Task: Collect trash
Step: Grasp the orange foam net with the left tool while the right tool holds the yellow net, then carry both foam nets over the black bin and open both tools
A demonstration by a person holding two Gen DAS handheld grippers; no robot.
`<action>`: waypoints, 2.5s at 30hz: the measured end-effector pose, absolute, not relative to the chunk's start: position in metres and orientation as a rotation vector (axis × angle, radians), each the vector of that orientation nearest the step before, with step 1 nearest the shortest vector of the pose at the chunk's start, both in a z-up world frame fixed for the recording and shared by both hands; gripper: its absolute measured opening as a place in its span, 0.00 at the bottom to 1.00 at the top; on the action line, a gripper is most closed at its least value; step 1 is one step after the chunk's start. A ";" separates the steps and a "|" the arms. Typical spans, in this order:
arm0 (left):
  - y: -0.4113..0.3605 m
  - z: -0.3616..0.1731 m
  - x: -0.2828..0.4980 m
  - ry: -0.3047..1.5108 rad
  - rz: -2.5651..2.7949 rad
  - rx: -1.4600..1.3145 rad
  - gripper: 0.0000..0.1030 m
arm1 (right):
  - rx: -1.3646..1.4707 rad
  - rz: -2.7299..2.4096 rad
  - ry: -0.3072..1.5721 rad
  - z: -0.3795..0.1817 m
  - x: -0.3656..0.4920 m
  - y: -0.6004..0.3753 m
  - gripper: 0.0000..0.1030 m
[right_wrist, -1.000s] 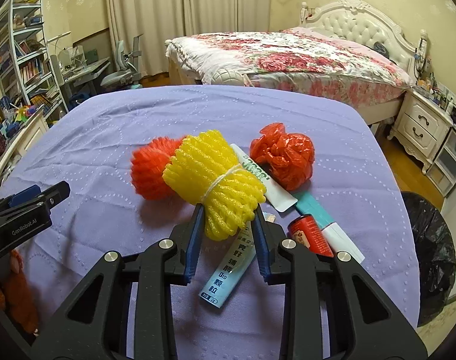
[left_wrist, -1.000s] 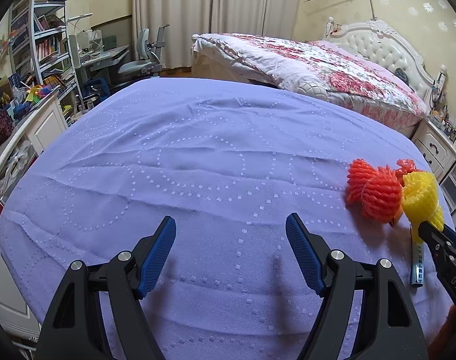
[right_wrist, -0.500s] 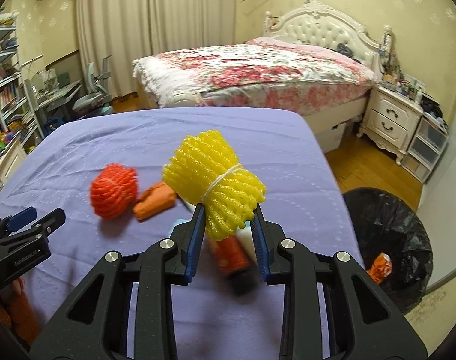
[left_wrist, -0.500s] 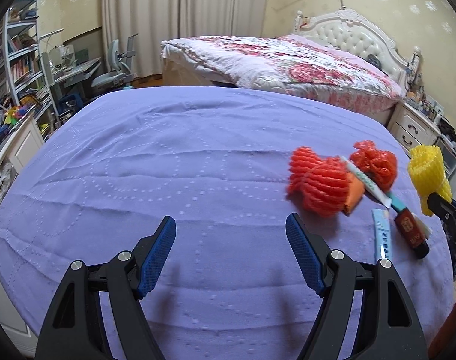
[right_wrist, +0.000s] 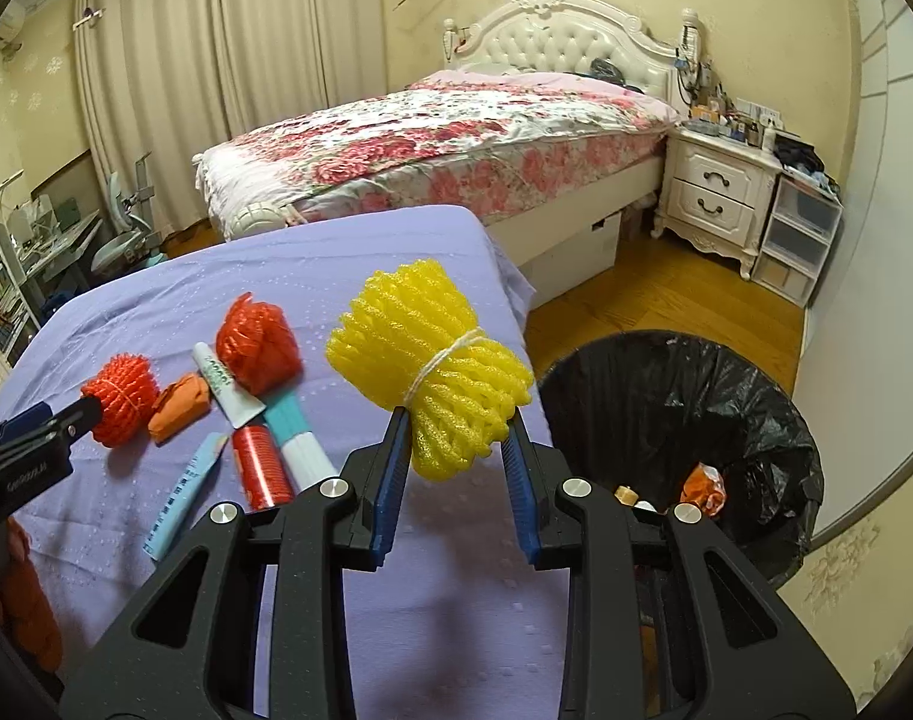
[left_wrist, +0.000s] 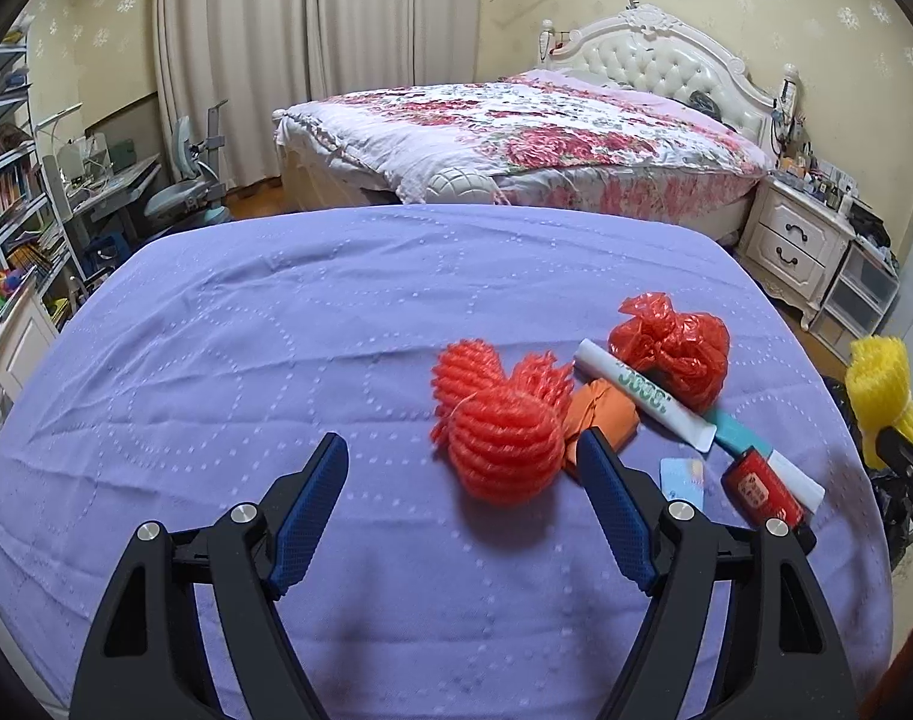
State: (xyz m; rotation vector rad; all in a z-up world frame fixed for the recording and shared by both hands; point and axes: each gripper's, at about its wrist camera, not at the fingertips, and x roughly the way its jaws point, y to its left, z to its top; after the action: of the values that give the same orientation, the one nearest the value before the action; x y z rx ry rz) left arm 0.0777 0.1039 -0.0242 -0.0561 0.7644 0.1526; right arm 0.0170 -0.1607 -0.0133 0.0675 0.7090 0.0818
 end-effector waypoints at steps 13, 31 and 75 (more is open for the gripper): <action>0.095 -0.041 0.096 0.820 0.124 0.000 0.43 | 0.115 0.071 0.728 -0.027 0.018 -0.182 0.29; 0.057 0.011 0.064 0.677 0.006 -0.010 0.42 | 0.144 -0.030 0.696 -0.017 0.001 -0.227 0.29; -0.159 -0.039 0.120 0.706 -0.258 0.223 0.70 | 0.236 -0.274 0.719 -0.049 0.019 -0.333 0.43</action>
State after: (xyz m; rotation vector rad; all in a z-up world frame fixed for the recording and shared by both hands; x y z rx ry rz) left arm 0.1201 -0.1585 -0.0385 0.2226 0.7062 -0.2576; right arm 0.0194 -0.3326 -0.0492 0.2363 0.7185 -0.2737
